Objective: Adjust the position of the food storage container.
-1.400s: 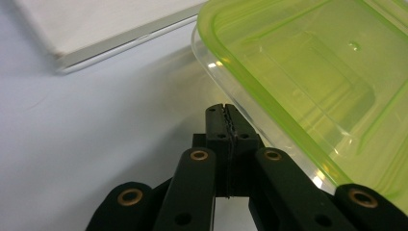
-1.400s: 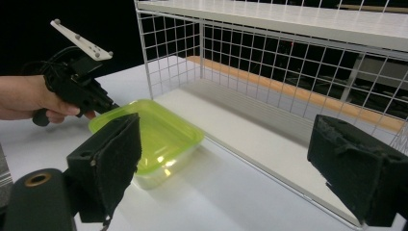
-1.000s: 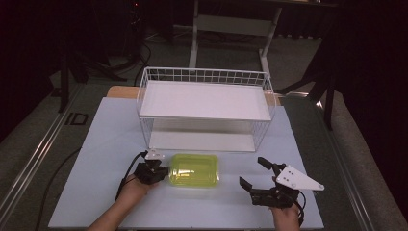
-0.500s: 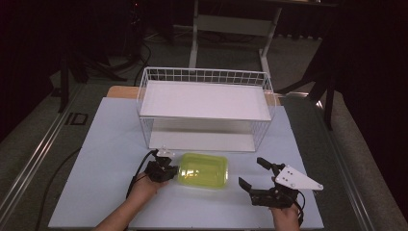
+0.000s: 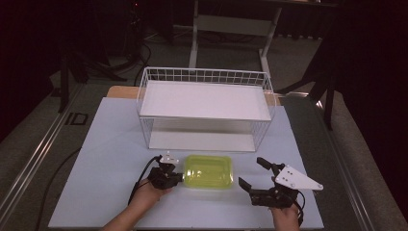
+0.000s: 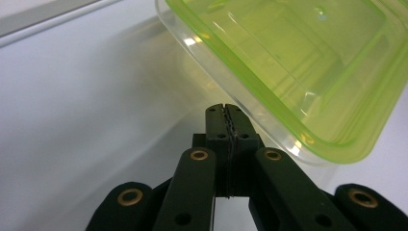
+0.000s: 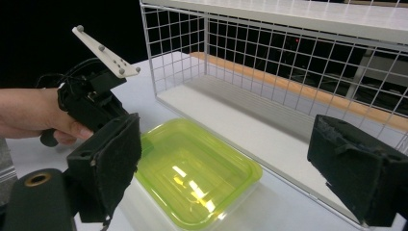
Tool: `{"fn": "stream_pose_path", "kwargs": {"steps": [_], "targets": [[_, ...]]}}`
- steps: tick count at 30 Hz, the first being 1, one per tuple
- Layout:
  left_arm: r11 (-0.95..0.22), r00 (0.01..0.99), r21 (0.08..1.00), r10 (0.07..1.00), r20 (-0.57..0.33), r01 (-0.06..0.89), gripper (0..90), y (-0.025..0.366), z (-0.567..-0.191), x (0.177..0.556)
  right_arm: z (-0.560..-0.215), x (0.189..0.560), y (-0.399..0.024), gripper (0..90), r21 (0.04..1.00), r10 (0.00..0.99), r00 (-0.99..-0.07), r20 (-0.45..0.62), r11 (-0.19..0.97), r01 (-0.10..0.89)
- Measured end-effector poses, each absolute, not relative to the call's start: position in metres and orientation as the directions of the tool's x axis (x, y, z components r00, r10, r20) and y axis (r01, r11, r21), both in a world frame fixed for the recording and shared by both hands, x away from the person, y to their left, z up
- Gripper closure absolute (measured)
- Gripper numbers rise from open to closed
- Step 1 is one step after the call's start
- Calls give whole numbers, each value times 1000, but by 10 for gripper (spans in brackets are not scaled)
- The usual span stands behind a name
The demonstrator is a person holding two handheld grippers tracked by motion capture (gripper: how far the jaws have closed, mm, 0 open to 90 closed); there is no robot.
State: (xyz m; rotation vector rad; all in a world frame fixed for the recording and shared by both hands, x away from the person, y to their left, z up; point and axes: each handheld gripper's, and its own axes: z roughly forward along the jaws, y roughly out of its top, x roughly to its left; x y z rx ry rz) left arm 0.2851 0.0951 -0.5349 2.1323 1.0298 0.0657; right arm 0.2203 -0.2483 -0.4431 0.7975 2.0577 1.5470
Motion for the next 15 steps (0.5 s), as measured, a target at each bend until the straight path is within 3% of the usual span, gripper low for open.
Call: {"fn": "stream_pose_path", "kwargs": {"steps": [5,8,9,11,12,13,14,15], "targets": [[-394,681,656,687,-256,644,877,97,-535,285,-443,220,-248,117,961,678,-735,-7,207,182],[-386,679,667,690,-249,637,784,104,-533,284,-444,220,-248,117,962,677,-736,-8,205,179],[-386,674,666,697,-243,639,704,106,-532,283,-444,220,-247,117,965,671,-741,-1,196,176],[-381,678,676,695,-240,630,692,112,-530,280,-444,220,-247,117,965,668,-744,4,192,177],[-380,672,675,703,-234,632,608,114,-529,279,-445,220,-246,117,967,663,-748,4,190,173],[-378,670,676,706,-232,633,608,117,-528,278,-445,220,-246,117,967,663,-748,4,190,173],[-372,666,679,710,-230,632,512,120,-527,276,-444,219,-243,117,965,657,-754,1,197,172],[-372,659,682,721,-216,630,512,122,-526,275,-444,219,-243,117,965,657,-754,1,197,172]]}}
